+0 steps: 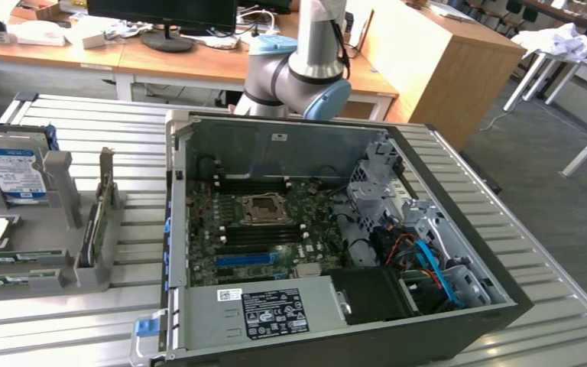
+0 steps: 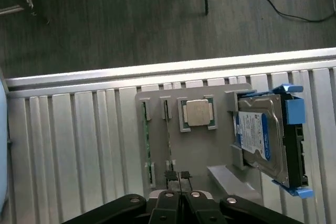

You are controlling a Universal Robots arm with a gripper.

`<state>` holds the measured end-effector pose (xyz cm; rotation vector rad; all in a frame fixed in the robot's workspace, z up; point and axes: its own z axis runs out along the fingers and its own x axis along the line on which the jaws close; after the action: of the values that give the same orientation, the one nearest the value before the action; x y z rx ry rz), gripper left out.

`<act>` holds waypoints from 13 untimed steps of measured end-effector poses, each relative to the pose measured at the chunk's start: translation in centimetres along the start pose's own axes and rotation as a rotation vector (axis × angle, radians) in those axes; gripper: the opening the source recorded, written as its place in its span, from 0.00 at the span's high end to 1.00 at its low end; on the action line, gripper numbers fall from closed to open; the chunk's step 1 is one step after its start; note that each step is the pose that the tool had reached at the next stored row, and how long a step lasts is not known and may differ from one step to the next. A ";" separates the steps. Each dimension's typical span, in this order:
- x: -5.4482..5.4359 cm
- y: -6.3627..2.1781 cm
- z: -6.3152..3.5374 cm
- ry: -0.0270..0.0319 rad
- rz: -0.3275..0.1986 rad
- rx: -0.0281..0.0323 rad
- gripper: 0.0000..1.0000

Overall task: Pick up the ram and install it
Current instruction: 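Pick up the ram and move it above insertion slot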

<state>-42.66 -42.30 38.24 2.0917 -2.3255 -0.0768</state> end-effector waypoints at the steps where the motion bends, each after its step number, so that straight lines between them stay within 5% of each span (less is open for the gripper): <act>1: 0.0 0.00 0.01 0.0008 -0.019 -0.0005 0.89; 7: 0.0 0.00 0.06 0.0054 -0.121 -0.0029 0.89; 13: 0.0 0.00 0.07 0.0054 -0.122 -0.0028 0.89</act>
<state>-42.66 -42.30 38.17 2.2274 -2.1918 -0.0753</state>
